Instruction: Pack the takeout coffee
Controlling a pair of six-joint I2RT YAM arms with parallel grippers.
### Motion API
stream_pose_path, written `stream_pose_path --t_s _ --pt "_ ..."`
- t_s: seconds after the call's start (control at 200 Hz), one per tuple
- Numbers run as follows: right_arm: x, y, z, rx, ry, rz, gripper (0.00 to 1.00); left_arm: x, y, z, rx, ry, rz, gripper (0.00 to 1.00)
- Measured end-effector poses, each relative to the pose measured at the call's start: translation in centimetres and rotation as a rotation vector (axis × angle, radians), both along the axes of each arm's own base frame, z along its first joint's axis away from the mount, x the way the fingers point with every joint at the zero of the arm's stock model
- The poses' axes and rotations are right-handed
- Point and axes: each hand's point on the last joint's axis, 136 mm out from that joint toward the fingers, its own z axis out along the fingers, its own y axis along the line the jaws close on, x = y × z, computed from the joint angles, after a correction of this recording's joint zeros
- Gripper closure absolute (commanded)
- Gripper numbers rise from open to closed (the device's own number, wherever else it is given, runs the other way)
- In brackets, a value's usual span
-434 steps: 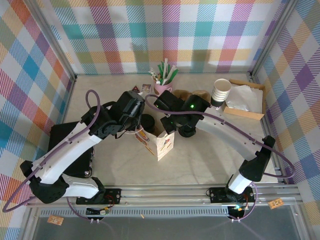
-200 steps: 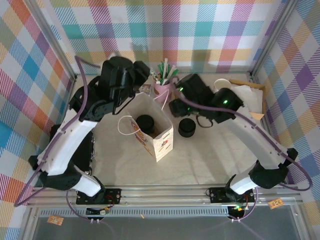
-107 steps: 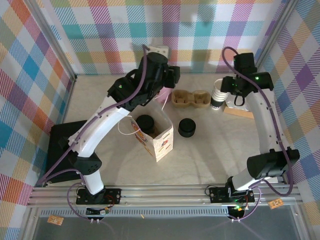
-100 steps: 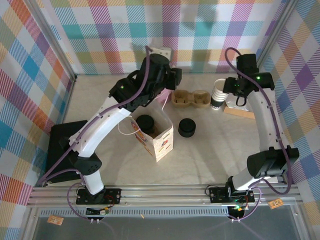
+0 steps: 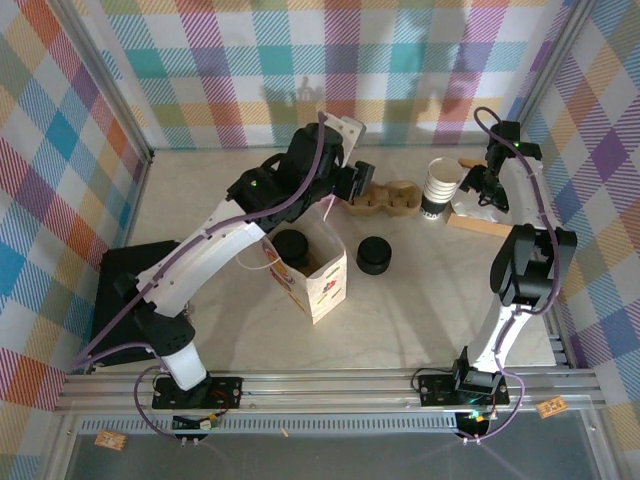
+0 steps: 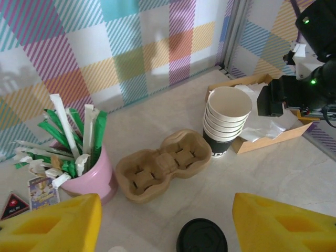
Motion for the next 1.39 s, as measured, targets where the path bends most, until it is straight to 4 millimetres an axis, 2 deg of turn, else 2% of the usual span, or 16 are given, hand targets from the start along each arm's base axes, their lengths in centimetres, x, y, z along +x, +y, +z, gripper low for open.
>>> stream_pose_path --t_s 0.1,0.205,0.29,0.4,0.51,0.67,0.745,0.835,0.895,0.945,1.045,1.135,1.19,1.3,1.395 --pt "0.2 -0.1 -0.5 0.01 0.006 -0.007 0.23 -0.2 0.8 0.6 -0.007 -0.023 0.017 0.34" --pt "0.4 0.6 0.6 0.016 -0.021 0.006 0.24 0.0 2.1 1.4 -0.027 -0.04 0.056 0.35" --pt "0.3 1.8 2.5 0.015 -0.067 0.029 0.3 0.7 3.1 1.9 -0.065 -0.038 0.101 0.38" --pt "0.4 4.2 6.0 0.016 -0.152 0.079 0.32 2.7 5.8 1.9 -0.112 -0.016 0.207 0.39" --pt "1.4 8.8 9.9 -0.009 -0.253 0.199 0.34 4.4 8.8 1.5 -0.154 0.019 0.324 0.39" --pt "3.2 18.8 15.1 0.028 -0.418 0.471 0.35 5.4 12.0 0.5 -0.185 0.071 0.453 0.39" --pt "4.8 23.5 17.4 0.096 -0.507 0.603 0.36 5.5 12.9 0.1 -0.193 0.092 0.493 0.39" --pt "7.5 27.3 18.9 0.16 -0.593 0.697 0.36 5.6 14.1 -0.3 -0.202 0.113 0.532 0.39" --pt "9.6 29.3 18.8 0.189 -0.637 0.738 0.37 5.4 14.8 -0.5 -0.208 0.129 0.555 0.39" --pt "11.2 30.8 17.8 0.212 -0.654 0.766 0.39 5.3 15.6 -0.8 -0.213 0.141 0.575 0.39" --pt "13.7 32.7 14.4 0.24 -0.643 0.791 0.41 5.1 16.7 -1.4 -0.225 0.172 0.592 0.39" --pt "15.1 33.6 11.1 0.254 -0.613 0.794 0.4 5.0 16.9 -1.9 -0.236 0.195 0.59 0.38" --pt "15.6 34.0 9.8 0.268 -0.606 0.799 0.4 5.0 16.9 -2.2 -0.238 0.21 0.585 0.38" --pt "16.3 35.2 9.1 0.29 -0.631 0.822 0.4 5.0 16.9 -3.1 -0.231 0.239 0.573 0.38" --pt "16.6 35.9 9.7 0.289 -0.671 0.84 0.4 5.1 17.5 -3.3 -0.231 0.254 0.579 0.38"
